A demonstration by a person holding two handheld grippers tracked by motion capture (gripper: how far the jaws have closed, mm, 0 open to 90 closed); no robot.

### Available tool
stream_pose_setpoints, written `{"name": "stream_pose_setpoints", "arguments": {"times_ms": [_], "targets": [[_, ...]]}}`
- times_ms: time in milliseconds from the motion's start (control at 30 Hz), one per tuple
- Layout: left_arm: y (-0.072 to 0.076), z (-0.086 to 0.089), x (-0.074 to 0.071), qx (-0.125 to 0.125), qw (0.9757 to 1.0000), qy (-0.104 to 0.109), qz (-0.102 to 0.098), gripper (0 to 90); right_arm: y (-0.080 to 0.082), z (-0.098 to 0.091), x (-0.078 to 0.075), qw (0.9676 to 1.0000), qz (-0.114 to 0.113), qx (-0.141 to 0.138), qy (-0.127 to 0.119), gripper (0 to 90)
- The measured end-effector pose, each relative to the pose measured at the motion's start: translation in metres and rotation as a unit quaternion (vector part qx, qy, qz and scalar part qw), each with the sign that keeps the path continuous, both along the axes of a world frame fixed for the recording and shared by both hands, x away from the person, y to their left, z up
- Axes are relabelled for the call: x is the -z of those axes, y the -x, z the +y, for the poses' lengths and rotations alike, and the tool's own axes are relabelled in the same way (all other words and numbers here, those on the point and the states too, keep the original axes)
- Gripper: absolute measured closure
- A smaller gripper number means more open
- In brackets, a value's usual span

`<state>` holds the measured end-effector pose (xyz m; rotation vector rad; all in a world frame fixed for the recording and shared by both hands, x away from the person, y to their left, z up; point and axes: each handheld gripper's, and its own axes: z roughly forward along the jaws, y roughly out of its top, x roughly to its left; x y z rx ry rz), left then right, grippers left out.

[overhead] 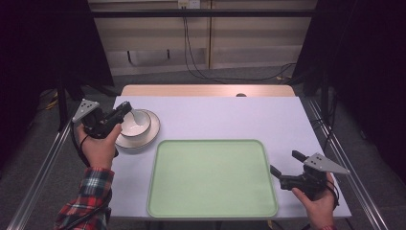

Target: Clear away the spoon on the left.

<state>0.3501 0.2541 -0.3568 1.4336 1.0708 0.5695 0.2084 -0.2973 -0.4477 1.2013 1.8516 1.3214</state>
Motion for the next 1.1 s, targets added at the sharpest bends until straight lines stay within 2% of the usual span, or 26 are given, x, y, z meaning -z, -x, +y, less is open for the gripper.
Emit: {"name": "stream_pose_setpoints", "arguments": {"times_ms": [167,267,333,500,667,933,1100], "targets": [[0.001,0.000,-0.004,0.003,1.0000,-0.002,0.002,85.4,0.000,0.000,0.000,1.0000,-0.001,-0.002,0.000,1.6],[0.004,-0.002,-0.004,0.019,0.9998,0.000,0.000,85.4,0.000,0.000,0.000,1.0000,-0.001,-0.003,0.002,1.3],[0.005,-0.003,-0.003,0.022,0.9998,-0.002,0.001,85.4,0.000,0.000,0.000,1.0000,0.000,-0.003,0.001,1.3],[0.010,-0.010,0.000,0.044,0.9990,-0.007,0.008,85.4,-0.001,0.001,0.000,1.0000,0.000,-0.008,0.003,1.2],[0.014,-0.016,0.000,0.051,0.9986,-0.007,0.012,85.4,-0.001,0.002,0.000,1.0000,-0.001,-0.008,0.002,0.9],[0.022,-0.026,0.001,0.081,0.9966,-0.002,0.016,85.4,-0.001,0.003,0.000,0.9999,-0.003,-0.014,0.004,0.4],[0.027,-0.031,0.001,0.094,0.9953,-0.010,0.022,85.4,-0.001,0.003,0.000,0.9999,-0.003,-0.014,0.004,0.4]]}}
